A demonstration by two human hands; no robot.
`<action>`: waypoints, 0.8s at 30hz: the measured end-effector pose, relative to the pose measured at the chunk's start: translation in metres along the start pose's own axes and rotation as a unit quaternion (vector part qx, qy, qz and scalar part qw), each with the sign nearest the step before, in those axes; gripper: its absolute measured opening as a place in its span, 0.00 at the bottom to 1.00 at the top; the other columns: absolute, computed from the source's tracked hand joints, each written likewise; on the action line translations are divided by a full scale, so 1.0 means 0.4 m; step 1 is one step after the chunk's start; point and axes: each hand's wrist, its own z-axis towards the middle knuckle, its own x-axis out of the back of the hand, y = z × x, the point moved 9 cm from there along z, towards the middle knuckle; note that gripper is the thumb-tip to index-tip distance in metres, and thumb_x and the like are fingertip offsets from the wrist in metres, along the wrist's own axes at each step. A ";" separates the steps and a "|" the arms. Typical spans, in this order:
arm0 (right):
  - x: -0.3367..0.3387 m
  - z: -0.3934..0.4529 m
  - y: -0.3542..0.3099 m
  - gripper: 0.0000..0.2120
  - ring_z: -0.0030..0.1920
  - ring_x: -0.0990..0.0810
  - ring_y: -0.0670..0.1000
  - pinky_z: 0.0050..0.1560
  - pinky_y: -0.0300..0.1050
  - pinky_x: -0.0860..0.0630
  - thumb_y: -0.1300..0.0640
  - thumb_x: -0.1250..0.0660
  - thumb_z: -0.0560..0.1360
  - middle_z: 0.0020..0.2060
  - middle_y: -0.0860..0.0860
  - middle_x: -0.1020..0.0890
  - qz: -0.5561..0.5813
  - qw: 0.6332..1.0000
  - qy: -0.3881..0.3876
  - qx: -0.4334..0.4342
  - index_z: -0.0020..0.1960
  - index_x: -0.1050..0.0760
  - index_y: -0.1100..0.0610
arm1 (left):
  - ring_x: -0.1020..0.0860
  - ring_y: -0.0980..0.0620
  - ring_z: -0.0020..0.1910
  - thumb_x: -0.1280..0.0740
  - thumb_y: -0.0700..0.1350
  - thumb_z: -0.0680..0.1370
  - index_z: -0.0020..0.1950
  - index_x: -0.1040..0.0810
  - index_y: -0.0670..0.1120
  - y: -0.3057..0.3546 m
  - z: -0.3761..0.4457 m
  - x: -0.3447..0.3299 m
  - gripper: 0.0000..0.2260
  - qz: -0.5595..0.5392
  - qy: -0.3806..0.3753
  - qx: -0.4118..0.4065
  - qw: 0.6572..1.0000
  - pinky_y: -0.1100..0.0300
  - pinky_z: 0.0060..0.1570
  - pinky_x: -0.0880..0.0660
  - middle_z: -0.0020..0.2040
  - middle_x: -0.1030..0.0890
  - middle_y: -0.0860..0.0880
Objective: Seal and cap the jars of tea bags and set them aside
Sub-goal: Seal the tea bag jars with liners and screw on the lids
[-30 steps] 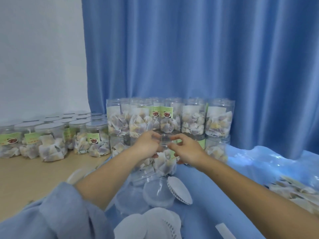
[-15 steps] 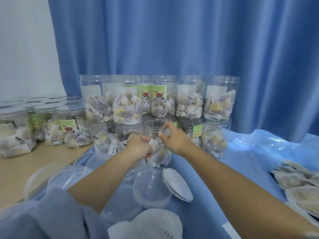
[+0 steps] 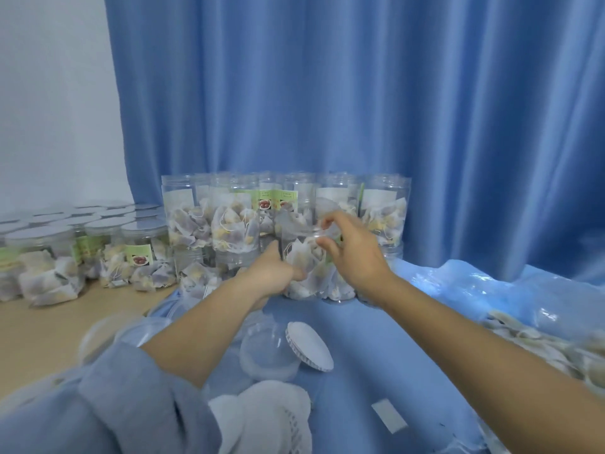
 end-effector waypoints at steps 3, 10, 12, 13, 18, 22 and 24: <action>0.084 -0.070 -0.023 0.10 0.44 0.28 0.48 0.45 0.32 0.39 0.59 0.34 0.76 0.57 0.54 0.24 0.018 1.000 0.007 -0.001 0.56 0.28 0.57 | 0.30 0.43 0.66 0.27 0.40 0.70 0.76 0.46 0.48 0.024 -0.080 -0.054 0.40 -0.021 -0.001 -0.012 1.000 0.50 0.62 0.29 0.70 0.31 0.45; 0.192 -0.268 -0.024 0.08 0.49 0.21 0.53 0.45 0.42 0.31 0.55 0.34 0.76 0.52 0.47 0.24 0.051 0.998 -0.020 -0.030 0.52 0.30 0.50 | 0.29 0.45 0.65 0.24 0.44 0.69 0.70 0.40 0.47 0.041 -0.282 -0.162 0.35 -0.065 0.059 -0.058 0.994 0.48 0.64 0.31 0.66 0.28 0.46; 0.200 -0.321 -0.016 0.08 0.49 0.21 0.52 0.45 0.41 0.32 0.54 0.34 0.76 0.53 0.47 0.25 0.049 0.998 -0.030 -0.035 0.52 0.31 0.49 | 0.30 0.45 0.67 0.24 0.45 0.68 0.72 0.42 0.49 0.024 -0.327 -0.186 0.38 -0.054 0.076 -0.071 0.993 0.53 0.65 0.32 0.68 0.29 0.47; 0.200 -0.345 -0.012 0.08 0.48 0.21 0.51 0.44 0.38 0.34 0.54 0.34 0.76 0.54 0.46 0.25 0.042 0.998 -0.034 -0.033 0.52 0.32 0.48 | 0.31 0.46 0.68 0.24 0.45 0.68 0.74 0.45 0.50 0.009 -0.348 -0.198 0.41 -0.051 0.083 -0.072 0.993 0.54 0.65 0.34 0.69 0.31 0.47; 0.165 -0.447 0.017 0.09 0.45 0.19 0.52 0.43 0.39 0.34 0.55 0.34 0.76 0.55 0.48 0.24 0.030 0.997 -0.062 -0.043 0.54 0.31 0.51 | 0.30 0.44 0.66 0.24 0.47 0.69 0.72 0.42 0.46 -0.100 -0.425 -0.256 0.38 -0.055 0.094 -0.030 0.994 0.48 0.64 0.31 0.68 0.31 0.44; 0.141 -0.491 0.029 0.09 0.47 0.20 0.55 0.50 0.40 0.31 0.56 0.35 0.77 0.55 0.48 0.24 0.055 0.996 -0.057 -0.038 0.56 0.30 0.53 | 0.32 0.44 0.68 0.25 0.51 0.69 0.75 0.45 0.47 -0.142 -0.446 -0.266 0.41 -0.009 0.111 -0.033 0.993 0.47 0.65 0.33 0.70 0.32 0.44; 0.140 -0.495 0.035 0.09 0.48 0.20 0.56 0.48 0.38 0.32 0.56 0.34 0.77 0.53 0.44 0.25 0.070 0.996 -0.041 -0.046 0.56 0.28 0.53 | 0.34 0.43 0.69 0.26 0.52 0.70 0.76 0.47 0.47 -0.145 -0.447 -0.266 0.42 0.001 0.119 -0.041 0.992 0.46 0.66 0.35 0.72 0.34 0.43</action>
